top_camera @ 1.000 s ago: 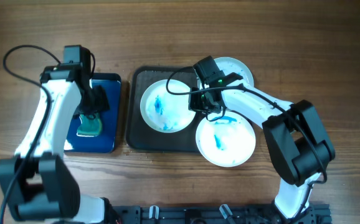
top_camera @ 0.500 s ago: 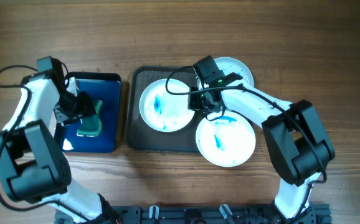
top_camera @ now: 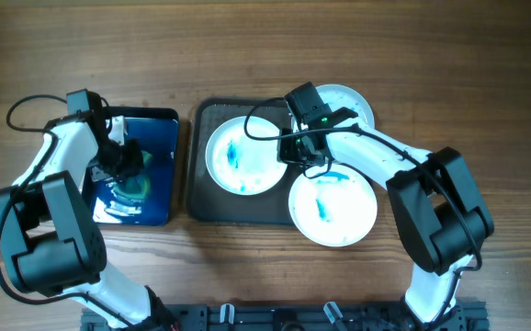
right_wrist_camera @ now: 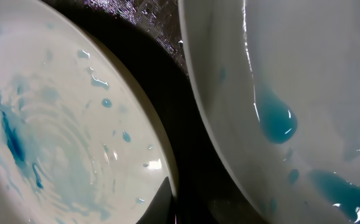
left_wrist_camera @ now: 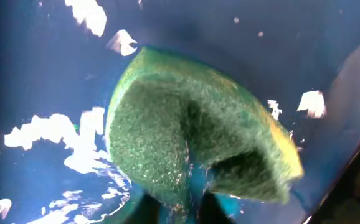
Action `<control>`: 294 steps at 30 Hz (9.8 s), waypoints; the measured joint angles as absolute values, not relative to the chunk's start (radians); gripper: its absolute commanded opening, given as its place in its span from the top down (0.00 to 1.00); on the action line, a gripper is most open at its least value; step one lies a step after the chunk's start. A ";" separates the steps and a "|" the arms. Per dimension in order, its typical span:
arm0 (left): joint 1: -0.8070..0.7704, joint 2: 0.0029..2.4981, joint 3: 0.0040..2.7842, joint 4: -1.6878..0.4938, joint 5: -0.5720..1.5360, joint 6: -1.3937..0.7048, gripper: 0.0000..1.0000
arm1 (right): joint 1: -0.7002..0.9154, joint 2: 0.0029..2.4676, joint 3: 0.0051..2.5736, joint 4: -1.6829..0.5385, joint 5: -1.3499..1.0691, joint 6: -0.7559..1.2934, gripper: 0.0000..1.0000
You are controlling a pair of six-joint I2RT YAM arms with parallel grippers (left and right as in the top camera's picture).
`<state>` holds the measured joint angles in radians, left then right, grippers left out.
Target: Clean dirty plates on tray and stack at the side
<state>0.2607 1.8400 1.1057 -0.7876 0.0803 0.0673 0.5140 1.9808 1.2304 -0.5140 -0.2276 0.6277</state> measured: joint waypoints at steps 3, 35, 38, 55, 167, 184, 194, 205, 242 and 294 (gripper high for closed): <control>0.261 1.840 1.105 -0.791 0.082 0.058 0.96 | 0.514 1.981 1.230 -0.508 -0.228 0.628 0.96; -0.313 2.022 1.354 -0.805 0.178 -0.487 0.96 | 0.514 1.987 1.231 -0.485 -0.235 0.632 0.96; -0.305 2.035 1.354 -0.771 0.335 -0.328 0.96 | 0.511 1.987 1.231 -0.493 -0.235 0.636 0.96; -0.348 2.040 1.390 -0.866 0.017 -0.606 0.96 | 0.513 2.011 1.245 -0.505 -0.344 0.662 0.96; 0.001 1.694 1.610 -1.273 -0.040 -0.347 0.96 | 1.036 1.651 1.239 -0.543 1.108 0.215 0.96; 0.001 1.694 1.610 -1.276 -0.031 -0.347 0.96 | 1.114 1.650 1.233 -0.425 1.270 -0.098 0.96; 0.001 1.694 1.610 -1.276 -0.028 -0.347 0.96 | 0.696 1.523 1.233 -0.549 0.228 0.248 0.96; 0.001 1.694 1.610 -1.275 -0.025 -0.347 0.96 | -0.146 1.388 1.162 -0.772 -0.020 0.330 0.96; 0.001 1.694 1.588 -1.248 -0.021 -0.347 0.96 | -0.026 1.402 0.799 -0.949 -0.279 0.284 0.64; -0.134 1.695 1.494 -1.095 0.051 -0.407 0.96 | 0.607 1.864 1.163 -0.487 -0.133 0.471 0.71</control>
